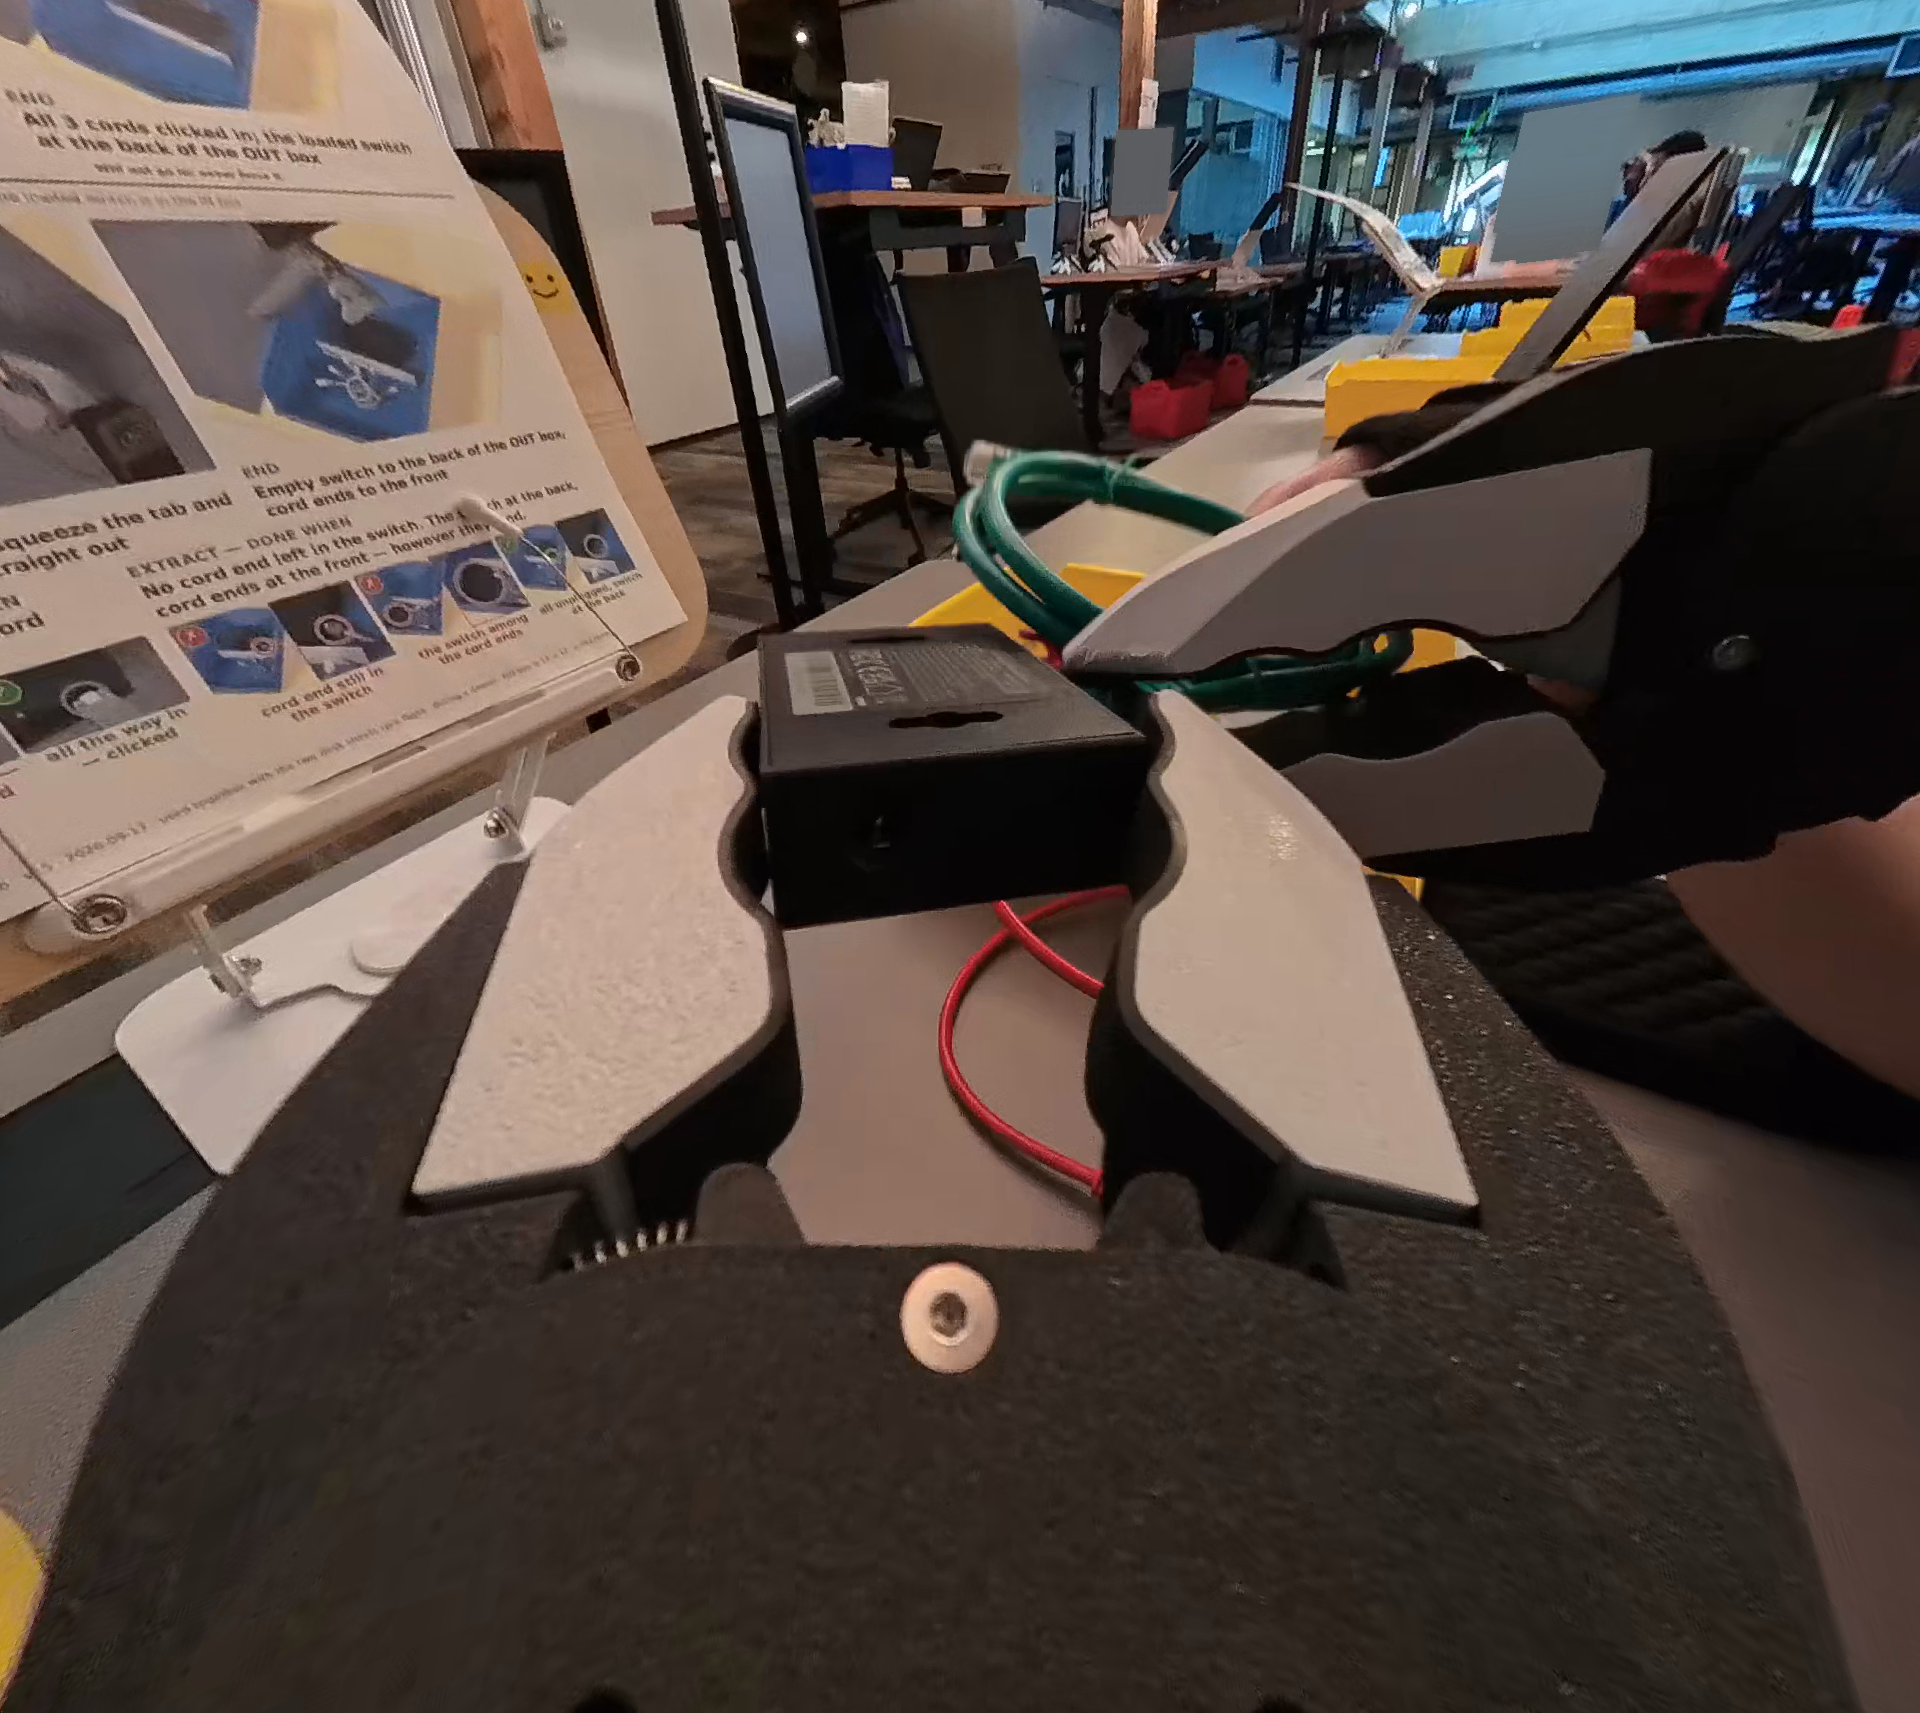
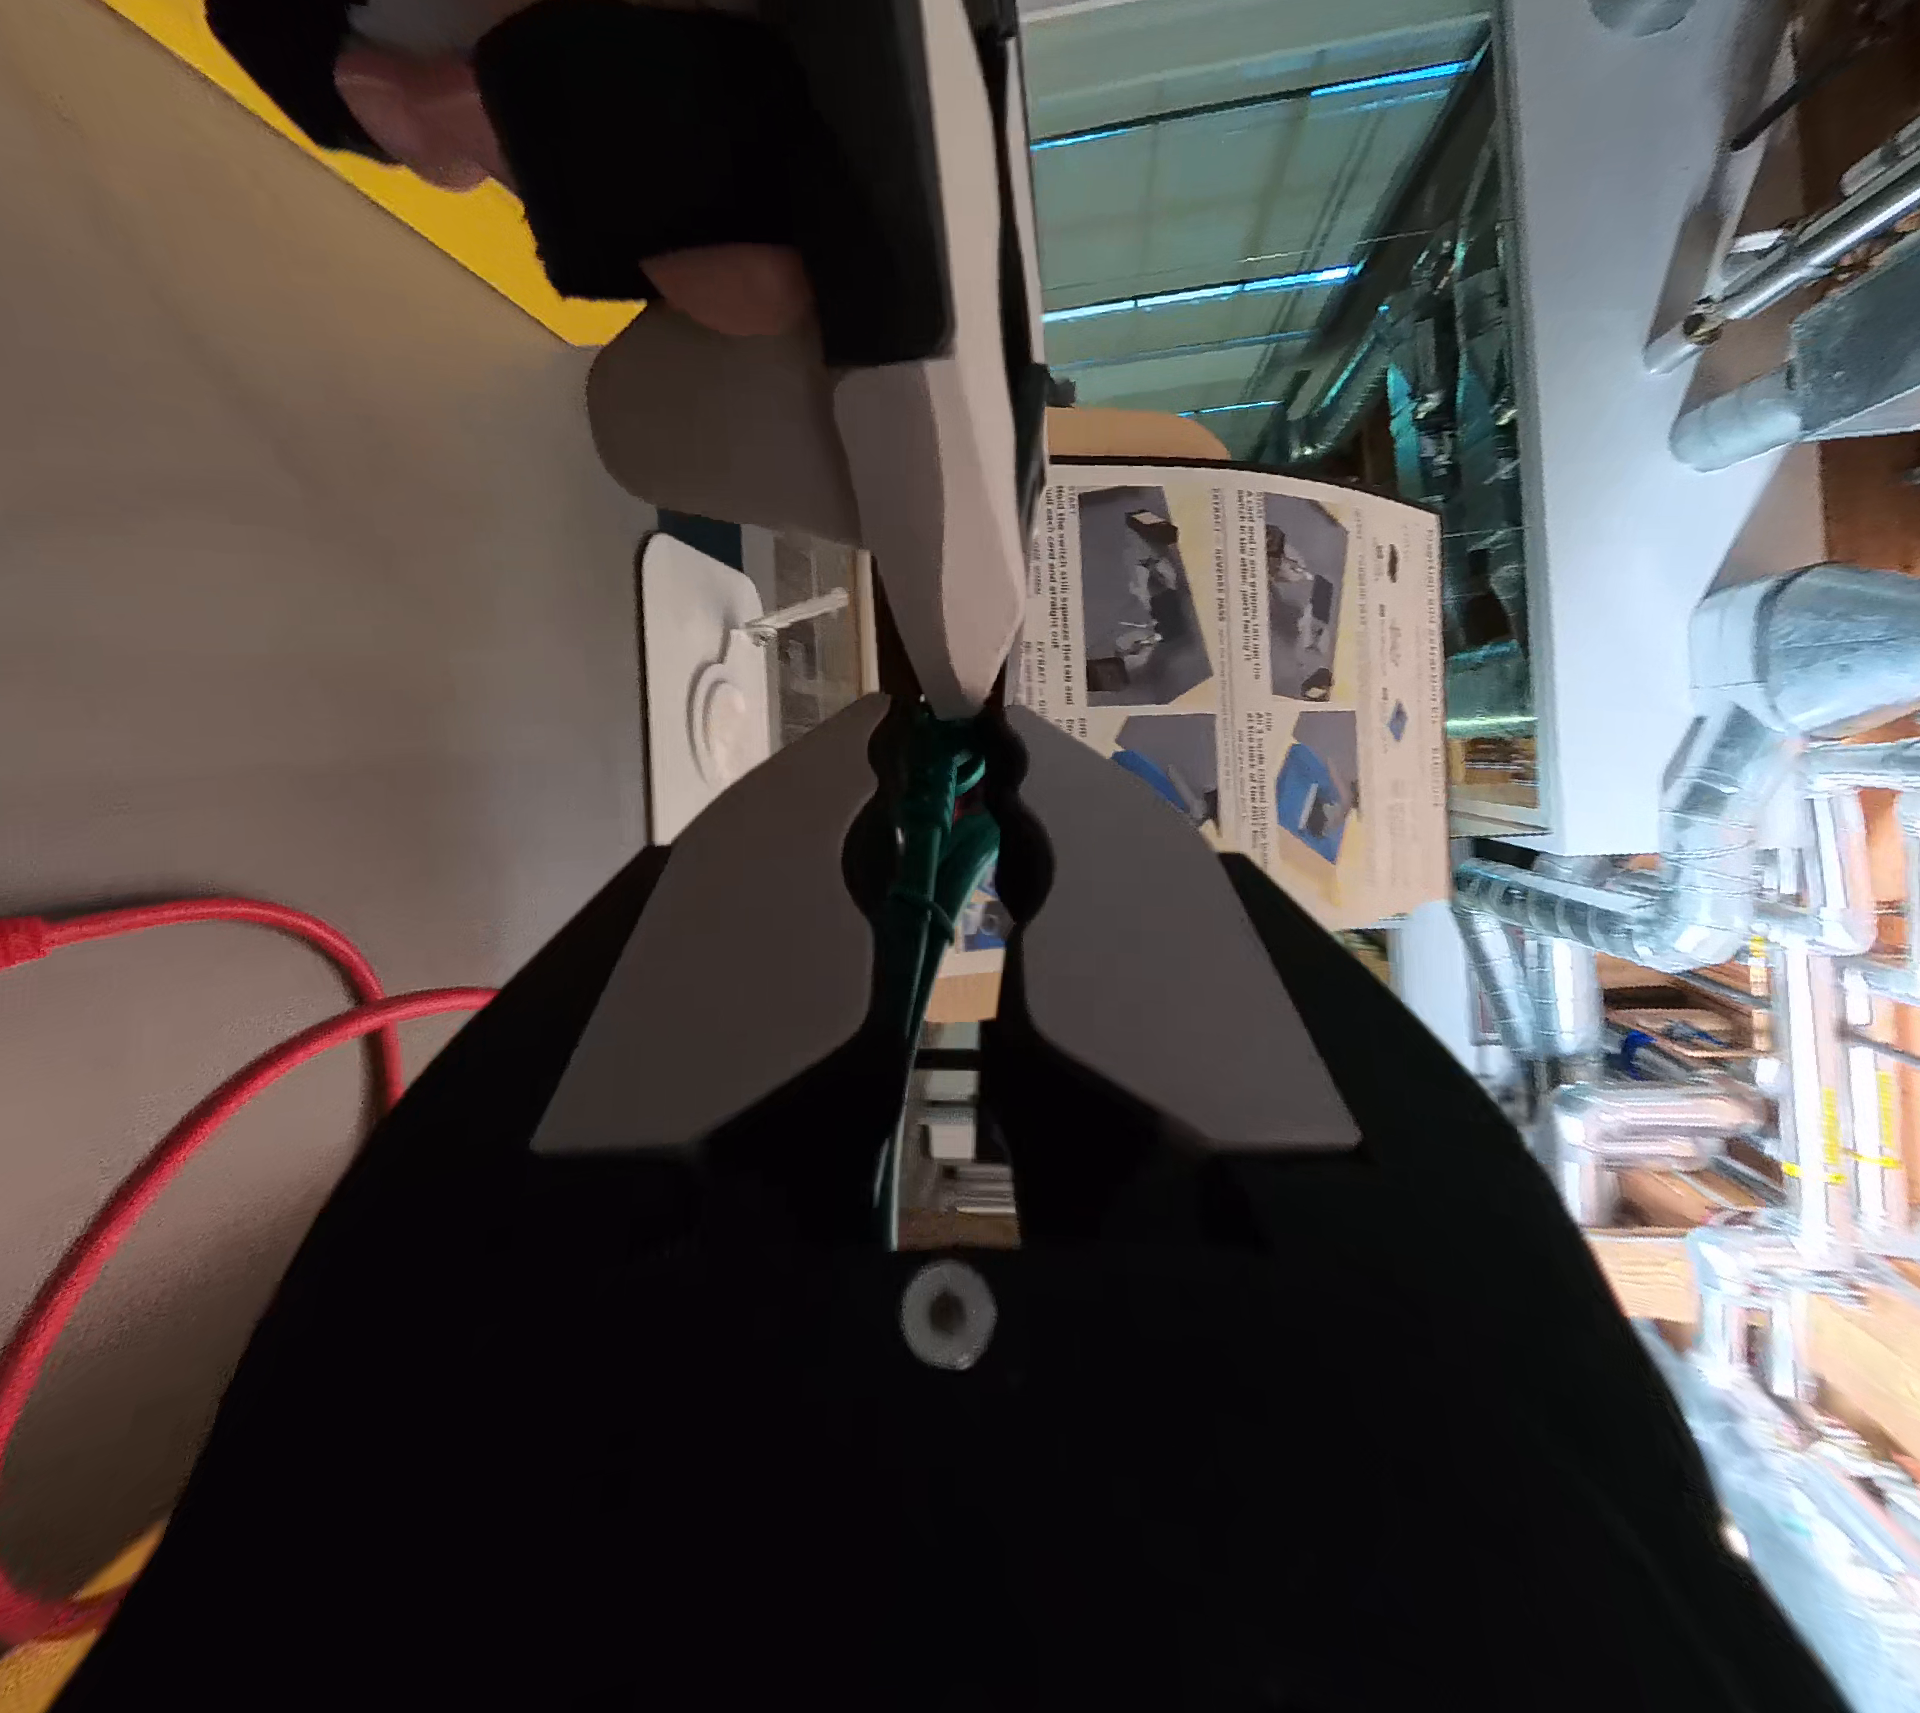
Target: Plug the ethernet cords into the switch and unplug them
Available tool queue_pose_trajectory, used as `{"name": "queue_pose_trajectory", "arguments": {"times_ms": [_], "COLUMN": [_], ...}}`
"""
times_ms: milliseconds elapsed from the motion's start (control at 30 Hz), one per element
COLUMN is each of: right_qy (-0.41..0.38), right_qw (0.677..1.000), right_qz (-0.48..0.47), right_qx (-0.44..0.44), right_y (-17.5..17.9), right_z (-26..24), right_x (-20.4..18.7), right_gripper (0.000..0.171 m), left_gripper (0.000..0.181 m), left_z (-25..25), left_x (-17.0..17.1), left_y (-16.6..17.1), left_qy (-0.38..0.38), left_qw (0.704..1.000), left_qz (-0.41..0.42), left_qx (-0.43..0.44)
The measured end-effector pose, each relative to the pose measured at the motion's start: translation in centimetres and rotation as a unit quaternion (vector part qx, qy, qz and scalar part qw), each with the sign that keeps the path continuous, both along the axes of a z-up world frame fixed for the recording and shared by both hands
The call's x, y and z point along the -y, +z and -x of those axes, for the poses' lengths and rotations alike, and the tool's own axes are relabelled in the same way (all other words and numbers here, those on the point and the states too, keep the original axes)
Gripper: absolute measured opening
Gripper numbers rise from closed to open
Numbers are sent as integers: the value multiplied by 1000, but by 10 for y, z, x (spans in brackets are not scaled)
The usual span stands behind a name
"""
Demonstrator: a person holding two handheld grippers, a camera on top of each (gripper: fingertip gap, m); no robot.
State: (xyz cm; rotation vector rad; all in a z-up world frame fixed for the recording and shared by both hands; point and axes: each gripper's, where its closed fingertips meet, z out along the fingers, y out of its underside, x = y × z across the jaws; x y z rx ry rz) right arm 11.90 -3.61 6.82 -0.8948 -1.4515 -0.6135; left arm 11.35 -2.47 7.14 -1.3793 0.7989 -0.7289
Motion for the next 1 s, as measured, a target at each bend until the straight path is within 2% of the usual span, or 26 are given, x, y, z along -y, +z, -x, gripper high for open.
{"name": "queue_pose_trajectory", "arguments": {"times_ms": [100, 333, 567, 633, 1000], "right_qy": [-12, -26, -16, -12, -3], "right_qw": [999, 994, 992, 989, 986], "right_qz": [-41, -88, -122, -147, -164], "right_qx": [34, 66, 5, -6, -24], "right_y": [-1, -1, 16, 23, 26], "right_z": [-1, -1, 4, 4, 4], "right_x": [-2, -4, 1, 5, 9], "right_gripper": [13, 14, 17, 22, 16], "left_gripper": [67, 66, 66, 66, 66], "left_z": [0, 2, 8, 9, 8], "left_x": [-3, -5, 1, 4, 13], "left_y": [-8, -9, 11, 15, 23], "left_qy": [8, 18, 32, 34, 49], "left_qw": [999, 998, 996, 996, 991], "left_qz": [28, 17, -66, -78, -118], "left_qx": [-25, -55, -48, -39, -33]}}
